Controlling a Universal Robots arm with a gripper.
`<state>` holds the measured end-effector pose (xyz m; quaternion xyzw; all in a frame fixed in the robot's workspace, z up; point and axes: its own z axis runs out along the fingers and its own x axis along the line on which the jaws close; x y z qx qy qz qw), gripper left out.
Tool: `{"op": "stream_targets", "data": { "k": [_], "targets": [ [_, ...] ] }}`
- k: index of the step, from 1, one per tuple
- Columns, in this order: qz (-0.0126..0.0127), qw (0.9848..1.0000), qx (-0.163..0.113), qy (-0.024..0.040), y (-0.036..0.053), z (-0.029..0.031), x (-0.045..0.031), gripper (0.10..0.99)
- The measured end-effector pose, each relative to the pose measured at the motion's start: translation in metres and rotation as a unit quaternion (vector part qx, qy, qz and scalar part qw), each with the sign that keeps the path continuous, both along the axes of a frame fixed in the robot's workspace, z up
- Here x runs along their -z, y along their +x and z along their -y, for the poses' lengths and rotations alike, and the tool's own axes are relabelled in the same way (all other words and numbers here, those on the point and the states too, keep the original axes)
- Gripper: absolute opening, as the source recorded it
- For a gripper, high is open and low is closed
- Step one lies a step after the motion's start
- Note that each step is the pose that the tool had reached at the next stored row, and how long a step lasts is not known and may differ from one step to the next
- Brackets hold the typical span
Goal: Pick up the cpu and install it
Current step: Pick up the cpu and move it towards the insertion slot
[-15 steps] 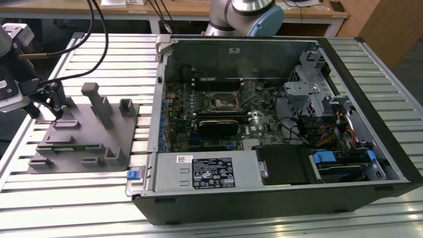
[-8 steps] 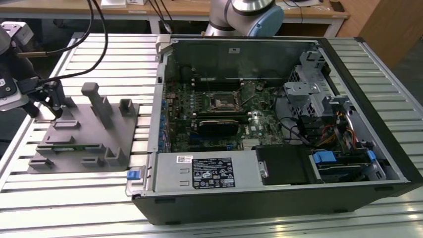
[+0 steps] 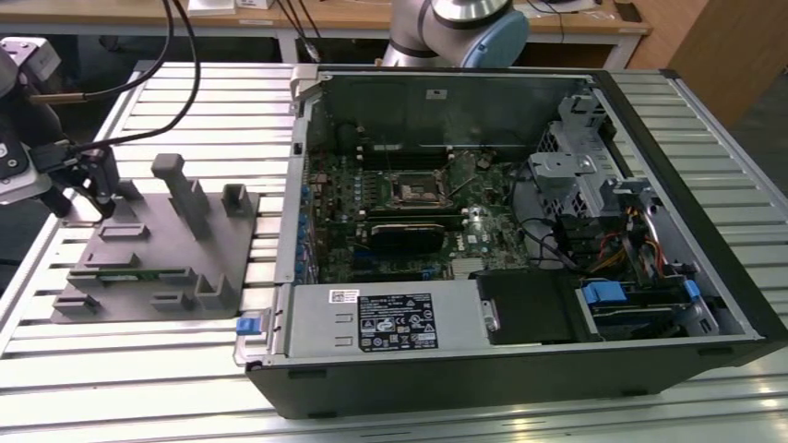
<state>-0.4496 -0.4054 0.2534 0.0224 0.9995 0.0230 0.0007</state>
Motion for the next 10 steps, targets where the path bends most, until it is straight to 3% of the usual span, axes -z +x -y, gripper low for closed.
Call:
{"op": "stream_targets", "data": {
  "k": [10],
  "targets": [
    [0.0, 1.0, 0.0, 0.0, 0.0, 0.0, -0.005, 0.541]
  ]
}}
